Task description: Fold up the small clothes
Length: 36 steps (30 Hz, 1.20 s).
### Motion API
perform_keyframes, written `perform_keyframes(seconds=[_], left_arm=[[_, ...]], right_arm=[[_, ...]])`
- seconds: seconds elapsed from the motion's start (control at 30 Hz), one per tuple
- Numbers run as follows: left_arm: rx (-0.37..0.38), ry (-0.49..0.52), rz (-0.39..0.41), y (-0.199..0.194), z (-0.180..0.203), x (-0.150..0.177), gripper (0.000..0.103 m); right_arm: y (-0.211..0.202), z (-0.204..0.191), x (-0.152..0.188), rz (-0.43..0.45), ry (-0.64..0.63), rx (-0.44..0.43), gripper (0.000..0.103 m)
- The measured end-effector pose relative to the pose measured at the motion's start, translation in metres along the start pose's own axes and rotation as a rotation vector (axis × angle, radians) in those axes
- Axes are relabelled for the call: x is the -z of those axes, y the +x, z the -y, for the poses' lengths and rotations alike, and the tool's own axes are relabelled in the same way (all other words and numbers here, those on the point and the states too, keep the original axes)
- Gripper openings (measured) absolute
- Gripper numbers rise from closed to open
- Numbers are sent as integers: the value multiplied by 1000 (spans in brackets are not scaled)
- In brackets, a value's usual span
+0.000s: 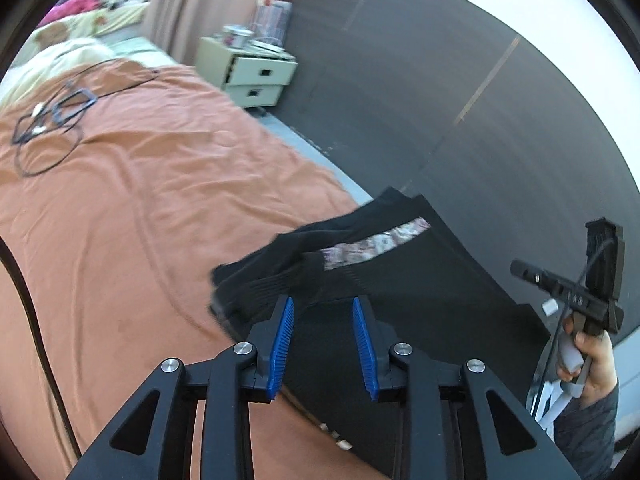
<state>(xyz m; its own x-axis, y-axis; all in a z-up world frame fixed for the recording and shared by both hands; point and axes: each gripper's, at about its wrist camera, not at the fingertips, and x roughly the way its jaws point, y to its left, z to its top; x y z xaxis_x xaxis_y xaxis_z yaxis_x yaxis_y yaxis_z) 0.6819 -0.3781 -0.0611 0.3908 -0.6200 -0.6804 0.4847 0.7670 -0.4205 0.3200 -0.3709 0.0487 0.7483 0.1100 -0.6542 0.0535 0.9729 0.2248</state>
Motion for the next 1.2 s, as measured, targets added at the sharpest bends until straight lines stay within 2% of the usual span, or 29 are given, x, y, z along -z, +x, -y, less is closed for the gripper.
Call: perform_keyframes(seconds=[0.17, 0.23, 0.33, 0.4, 0.47, 0.6, 0.7, 0.77, 0.83, 1.0, 1.03, 1.07, 1.1, 1.13, 1.17, 1.2], left_arm=[[32, 45, -53, 35, 13, -5, 32], [2, 62, -68, 52, 14, -5, 32], [-101, 38, -80, 77, 1, -5, 25], [-107, 1, -61, 78, -7, -6, 24], [-113, -27, -57, 69, -7, -6, 24], [-122, -12, -60, 46, 2, 1, 24], [-129, -7, -58, 20, 9, 9, 24], [-128, -8, -61, 4, 14, 16, 24], [-127, -15, -60, -13, 18, 22, 25], [-129, -2, -58, -53, 33, 31, 26], [-129, 7, -55, -63, 38, 33, 27], [-129, 16, -50, -73, 42, 36, 33], [-130, 22, -45, -82, 45, 38, 44], [-131, 30, -32, -96, 50, 42, 50], [-131, 34, -22, -105, 52, 44, 62], [-130, 41, -10, -115, 55, 48, 71]], right_arm=[[-17, 49, 34, -10, 27, 13, 27], [-18, 54, 46, 12, 30, 19, 27], [-14, 56, 57, 23, 35, 54, 27], [-7, 63, 67, 10, 42, 117, 27], [-2, 65, 65, 12, 59, 129, 27], [-13, 56, 55, 45, 41, 288, 27], [-29, 59, 51, 59, 89, 214, 27], [-44, 55, 50, 66, 90, 218, 27], [-57, 52, 51, 69, 102, 187, 27], [-107, 48, 67, 82, 120, 163, 27], [-111, 44, 77, 85, 122, 158, 27], [-119, 40, 79, 88, 122, 150, 28], [-118, 37, 86, 92, 121, 147, 37], [-124, 33, 91, 100, 117, 147, 54], [-132, 29, 93, 112, 112, 148, 68], [-133, 25, 97, 122, 107, 147, 72]])
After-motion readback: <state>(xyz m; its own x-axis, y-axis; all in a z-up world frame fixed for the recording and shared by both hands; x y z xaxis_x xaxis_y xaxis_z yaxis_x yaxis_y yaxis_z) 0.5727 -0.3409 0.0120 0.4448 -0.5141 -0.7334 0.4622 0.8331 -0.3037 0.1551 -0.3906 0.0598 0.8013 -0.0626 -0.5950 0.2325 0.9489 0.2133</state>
